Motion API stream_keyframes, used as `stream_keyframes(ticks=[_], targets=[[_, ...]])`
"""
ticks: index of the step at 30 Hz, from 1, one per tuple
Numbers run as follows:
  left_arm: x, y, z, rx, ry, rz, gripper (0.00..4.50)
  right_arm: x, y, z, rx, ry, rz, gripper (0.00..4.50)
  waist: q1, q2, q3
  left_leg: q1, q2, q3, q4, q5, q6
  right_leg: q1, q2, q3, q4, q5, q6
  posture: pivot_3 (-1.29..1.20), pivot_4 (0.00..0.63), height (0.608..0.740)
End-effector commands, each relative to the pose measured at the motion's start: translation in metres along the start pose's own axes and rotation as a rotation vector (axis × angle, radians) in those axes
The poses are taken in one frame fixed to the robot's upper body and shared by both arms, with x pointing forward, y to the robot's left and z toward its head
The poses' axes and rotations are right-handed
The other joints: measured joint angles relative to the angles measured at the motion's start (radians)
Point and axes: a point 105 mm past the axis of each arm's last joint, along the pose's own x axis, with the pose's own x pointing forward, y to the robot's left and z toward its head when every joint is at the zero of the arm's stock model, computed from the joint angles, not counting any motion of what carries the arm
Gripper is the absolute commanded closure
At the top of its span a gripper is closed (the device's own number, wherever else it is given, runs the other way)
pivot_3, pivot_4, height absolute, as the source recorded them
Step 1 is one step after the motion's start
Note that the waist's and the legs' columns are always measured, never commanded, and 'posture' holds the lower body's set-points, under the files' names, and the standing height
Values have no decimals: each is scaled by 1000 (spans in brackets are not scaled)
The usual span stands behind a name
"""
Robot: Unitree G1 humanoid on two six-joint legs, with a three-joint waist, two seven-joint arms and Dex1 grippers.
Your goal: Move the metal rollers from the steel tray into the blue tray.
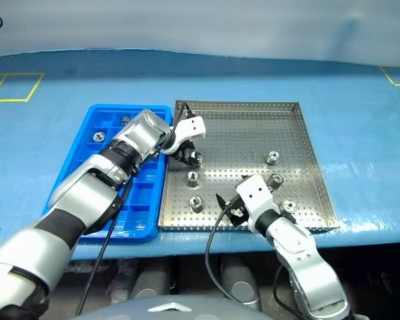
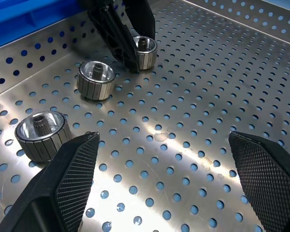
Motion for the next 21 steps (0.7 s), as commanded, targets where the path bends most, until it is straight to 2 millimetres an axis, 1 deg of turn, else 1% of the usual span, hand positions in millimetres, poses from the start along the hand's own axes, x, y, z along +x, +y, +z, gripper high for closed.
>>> stream_keyframes(ticks=[1, 2, 3, 6, 7, 9, 10, 12, 14, 16, 17, 19, 21], targets=[[-10, 6, 14, 6, -56, 13, 2255, -4, 0, 15, -21, -64, -6, 0, -2, 0, 0, 0, 0, 0, 0, 0, 0, 0, 0, 0, 0, 0, 0, -82, 150, 740], [-11, 6, 15, 2, -64, 14, 2600, -4, 0, 15, -23, -63, -5, 0, -3, 0, 0, 0, 0, 0, 0, 0, 0, 0, 0, 0, 0, 0, 0, -78, 150, 740], [-12, 7, 15, 2, -71, 14, 2797, -3, 0, 15, -24, -66, 0, 0, -3, 0, 0, 0, 0, 0, 0, 0, 0, 0, 0, 0, 0, 0, 0, -67, 150, 740], [-21, 11, 19, -5, -125, 34, 2791, -1, 0, 17, -28, -71, 11, 0, -3, 0, 0, 0, 0, 0, 0, 0, 0, 0, 0, 0, 1, 0, 0, -57, 150, 740], [-27, 16, 24, -15, -169, 65, 2791, 0, 0, 18, -30, -72, 15, 0, -3, 0, 0, 0, 0, 0, 0, 0, 0, 0, 0, 0, 1, 0, 0, -49, 150, 740], [-46, 25, 35, -47, -292, 130, 2791, 1, 1, 18, -31, -73, 23, 0, 0, 0, 0, 0, 0, 0, 0, 0, 0, 0, 0, 0, 1, 0, 0, -34, 150, 740], [-61, 31, 39, -82, -373, 177, 2791, 2, 2, 19, -31, -74, 29, 0, 1, 0, 0, 0, 0, 0, 0, 0, 0, 0, 0, 0, 1, 0, 0, -28, 150, 740], [-83, 35, 37, -103, -464, 252, 2791, 3, 3, 19, -29, -74, 39, 0, 0, 0, 1, 0, 1, 0, -1, 0, 0, -1, 0, 0, 1, 0, 0, -16, 150, 740], [-105, 33, 25, -131, -522, 327, 2791, 5, 6, 19, -26, -73, 55, 0, 1, 1, 0, 1, 1, 0, -1, 0, 0, 0, 0, 0, 1, 0, 0, 4, 150, 740], [-124, 30, 4, -165, -539, 420, 2791, 7, 9, 19, -22, -70, 71, 0, 4, 1, 0, 2, 2, 1, -2, 0, 0, 0, 0, 1, 2, 0, -1, 22, 150, 740], [-131, 28, -5, -179, -535, 457, 2791, 8, 10, 19, -21, -69, 78, 0, 5, 1, 0, 2, 2, 1, -2, 0, -1, 0, 0, 1, 2, 0, -1, 32, 150, 740], [-141, 21, -31, -227, -501, 528, 2791, 11, 13, 20, -22, -71, 92, 0, 13, 1, 0, 3, 2, 0, -2, 1, -1, 0, 0, 1, 3, -1, -1, 49, 150, 740], [-152, 15, -64, -290, -421, 639, 2791, 15, 18, 23, -26, -82, 115, 0, 20, 0, 0, 3, 2, 0, -2, 1, -1, 0, 0, 0, 3, -1, -2, 65, 150, 740]])
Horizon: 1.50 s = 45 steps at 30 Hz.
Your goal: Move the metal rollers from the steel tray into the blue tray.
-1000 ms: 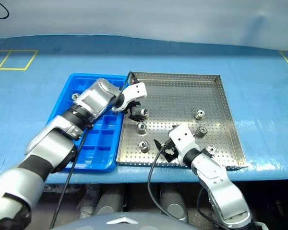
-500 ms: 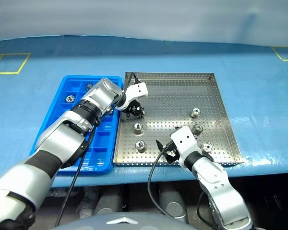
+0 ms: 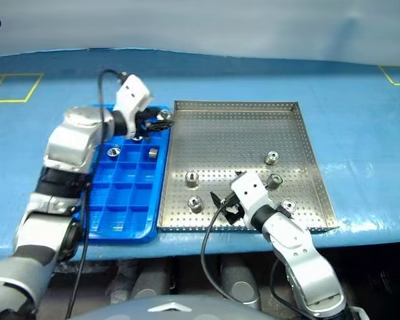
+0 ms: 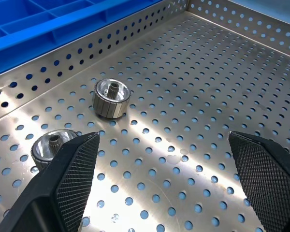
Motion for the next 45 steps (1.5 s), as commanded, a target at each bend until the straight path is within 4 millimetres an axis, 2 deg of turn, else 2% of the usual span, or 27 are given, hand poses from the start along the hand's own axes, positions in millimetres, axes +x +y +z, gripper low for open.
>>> stream_keyframes(ticks=[1, 6, 10, 15, 19, 25, 30, 32, 36, 37, 39, 40, 43, 45], targets=[[-40, 15, -7, 0, 13, 200, 2791, 5, 8, 11, -9, -46, 39, 0, 10, 0, 0, 0, 0, 0, 0, 0, 0, 0, 0, 0, 0, 0, 0, 81, 150, 740], [-82, 24, -39, -135, 83, 425, 2791, 11, 14, 13, -11, -54, 81, 0, 49, -2, 1, 0, 0, -1, 3, 0, 0, 2, -1, -3, 0, 0, 1, 120, 150, 740], [-93, 16, -60, -211, 121, 468, 2791, 15, 16, 14, -17, -55, 106, 0, 65, -3, 1, 1, -1, -2, 4, 0, 0, 4, -2, -4, 0, 0, 1, 136, 150, 740], [-95, 8, -75, -261, 164, 484, 2791, 17, 20, 19, -26, -74, 138, 0, 74, -3, 1, 1, -1, -3, 5, 1, -1, 4, -1, -4, 0, 1, 0, 135, 150, 740], [-94, 13, -86, -273, 208, 546, 2791, 18, 27, 22, -21, -89, 165, 0, 73, -3, 1, 1, -1, -3, 4, 1, -1, 3, -1, -4, 0, 1, 0, 125, 150, 740], [-90, 25, -82, -300, 189, 610, 2791, 18, 28, 21, -19, -88, 162, 0, 72, -3, 1, 1, -1, -3, 3, 1, -1, 3, -1, -5, 0, 1, 0, 106, 150, 740], [-82, 26, -89, -303, 234, 605, 2791, 16, 27, 21, -17, -89, 149, 0, 69, -3, 1, 1, -1, -3, 3, 1, -1, 3, -1, -4, 0, 1, 0, 89, 150, 740], [-78, 22, -93, -305, 261, 584, 2075, 16, 26, 21, -18, -87, 139, 0, 67, -3, 1, 0, -1, -3, 3, 1, -1, 3, -1, -4, 0, 1, 0, 82, 150, 740], [-79, 18, -94, -290, 292, 568, 948, 14, 23, 20, -15, -82, 118, 0, 65, -3, 1, 1, -1, -3, 3, 1, -1, 3, -1, -4, 0, 1, 0, 65, 150, 740], [-80, 18, -93, -275, 299, 562, 590, 14, 23, 19, -14, -80, 114, 0, 61, -3, 1, 1, 0, -3, 3, 1, -1, 3, -1, -4, 0, 1, 0, 65, 150, 740], [-75, 17, -75, -262, 215, 541, 14, 13, 22, 19, -12, -79, 109, 0, 53, -3, 1, 1, 0, -3, 3, 1, -1, 3, -1, -4, 0, 1, 0, 60, 150, 740], [-73, 17, -68, -263, 176, 531, 14, 12, 22, 18, -12, -79, 108, 0, 50, -3, 1, 1, 0, -3, 3, 1, -1, 3, -1, -4, 0, 1, 0, 60, 150, 740], [-43, -26, -10, -200, -123, 173, 14, 11, 21, 18, -10, -78, 104, 0, 51, -4, 1, 0, 0, -3, 3, 1, -1, 3, -1, -5, 0, 1, 0, 57, 150, 740], [-34, -52, 5, -115, -175, -27, 14, 10, 22, 18, -8, -76, 108, 0, 54, -4, 1, 0, -1, -3, 3, 1, -1, 3, -2, -5, -1, 1, 0, 53, 150, 740]])
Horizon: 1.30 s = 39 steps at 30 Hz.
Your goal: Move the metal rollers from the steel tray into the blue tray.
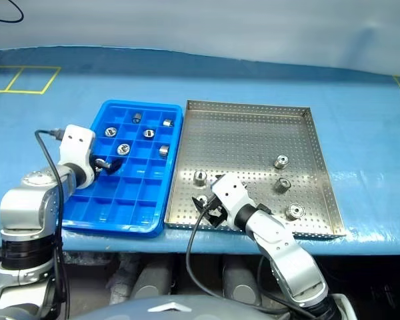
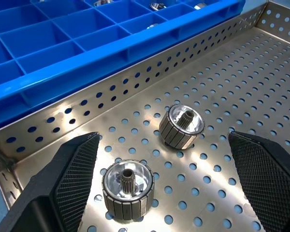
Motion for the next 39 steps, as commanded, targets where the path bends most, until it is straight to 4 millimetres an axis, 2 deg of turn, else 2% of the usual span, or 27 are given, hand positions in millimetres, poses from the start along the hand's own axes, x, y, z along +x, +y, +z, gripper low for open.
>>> stream_keyframes(ticks=[1, 5, 10, 14, 18, 21, 27, 32, 35, 39], targets=[[-1, -62, 32, 203, -141, -398, 14, -6, 1, 12, -15, -51, 3, 0, -2, 0, 0, 0, 0, 0, 0, 0, 0, 0, 0, 0, 0, 0, 0, 48, 150, 740], [8, -93, 22, 377, -31, -694, 14, -10, 1, 11, -5, -40, 9, 0, -12, 0, 0, 1, 0, 1, -1, 0, 0, 0, 1, 1, 0, 0, 0, 33, 150, 740], [28, -104, 8, 580, 148, -873, 14, -19, 4, 4, 6, -11, 18, 0, -23, 1, 0, 1, 0, 1, -1, 0, 0, -1, 2, 1, 0, -1, -1, -6, 150, 740], [47, -108, 5, 641, 215, -913, 14, -25, 2, -1, 12, 8, -8, 0, -27, 1, 0, 0, 0, 2, -1, 0, 1, -1, 2, 2, 0, -1, 0, -30, 150, 740], [74, -117, 11, 689, 220, -875, 14, -26, 0, -2, 21, 9, -34, 0, -35, 0, 0, -1, 0, 1, 0, -1, 1, -2, 2, 2, 0, -1, 0, -54, 150, 740], [84, -119, 8, 729, 250, -870, 14, -26, -1, -1, 25, 2, -48, 0, -46, 0, 0, -1, 0, 1, 0, -1, 1, -2, 2, 2, 0, -1, 0, -68, 150, 740], [89, -120, -6, 751, 330, -897, 14, -27, -2, -1, 26, 2, -73, 0, -69, 0, 0, -1, 0, 2, 0, -1, 2, -2, 2, 3, 0, -1, 0, -86, 150, 740], [77, -115, -19, 769, 401, -965, 14, -28, -4, -2, 28, 5, -84, 0, -74, 0, 0, -1, 0, 2, 0, -1, 2, -3, 3, 3, 0, -1, 0, -73, 150, 740], [78, -107, -25, 773, 435, -935, 605, -27, -4, -2, 28, 4, -81, 0, -74, 0, 0, -1, 0, 2, 0, -1, 2, -2, 2, 3, 0, -1, 0, -66, 150, 740], [80, -105, -26, 746, 427, -905, 1960, -25, -5, -1, 25, 2, -78, 0, -76, 0, 0, -1, 1, 2, 0, -1, 2, -2, 3, 3, 1, -1, 0, -54, 150, 740]])
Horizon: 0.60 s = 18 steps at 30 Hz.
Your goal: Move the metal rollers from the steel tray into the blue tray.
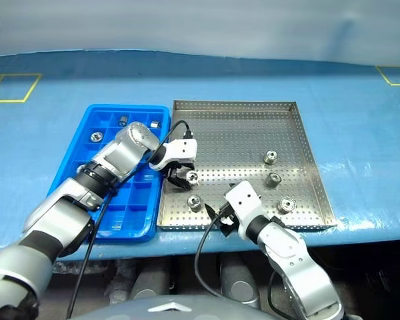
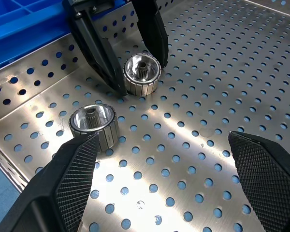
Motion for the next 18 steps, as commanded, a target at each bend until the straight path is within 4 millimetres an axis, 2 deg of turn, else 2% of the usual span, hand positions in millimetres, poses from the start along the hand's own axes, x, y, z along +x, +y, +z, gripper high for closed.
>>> stream_keyframes(ticks=[1, 2, 3, 6, 9, 12, 14, 15, 18], targets=[[-2, 4, -1, -17, -12, 42, 2255, -2, -1, 15, -24, -62, 0, 0, 0, 0, 0, 0, 0, 0, 0, 0, 0, 0, 0, 0, 0, 0, 0, -52, 150, 740], [-2, 4, 0, -25, -24, 48, 2603, -2, -1, 15, -26, -62, 2, 0, 1, 0, 0, 1, 0, 0, 0, 0, 0, 0, 0, 0, 1, 0, 0, -52, 150, 740], [-2, 5, 1, -31, -34, 57, 2702, -1, -1, 15, -27, -62, 4, 0, 1, 0, 0, 1, 0, 0, 0, 0, 0, 0, 0, 0, 1, 0, 0, -50, 150, 740], [-5, 8, 7, -42, -78, 83, 2701, -1, -2, 16, -29, -62, 4, 0, 1, 0, 0, 1, 0, 0, 0, 0, 0, 0, 0, 0, 1, 0, 0, -47, 150, 740], [-27, 20, 29, -88, -248, 209, 2701, -1, 0, 16, -30, -62, 9, 0, 3, 0, 0, 0, 0, 0, 0, 0, 0, 0, 0, 0, 1, 0, 0, -41, 150, 740], [-54, 38, 34, -161, -334, 428, 2701, 0, 2, 17, -29, -64, 18, 0, 8, 0, 0, -1, 0, 0, 0, 0, 0, -1, 0, 0, 1, 0, 0, -25, 150, 740], [-77, 48, 27, -256, -380, 586, 2701, 1, 4, 19, -31, -71, 24, 0, 10, 0, 0, -1, 0, 0, 0, 0, 0, -1, 0, 0, 1, 0, 0, -13, 150, 740], [-92, 49, 16, -306, -384, 683, 2701, 3, 5, 21, -27, -79, 30, 0, 10, 0, 0, -1, 0, -1, 0, 0, 0, 0, 0, 0, 1, 0, 0, 4, 150, 740], [-120, 38, -11, -406, -361, 850, 2701, 9, 10, 29, -31, -103, 59, 0, 8, 0, 0, 1, 1, 0, -1, 0, 0, 0, 0, 1, 1, 0, 0, 36, 150, 740]])
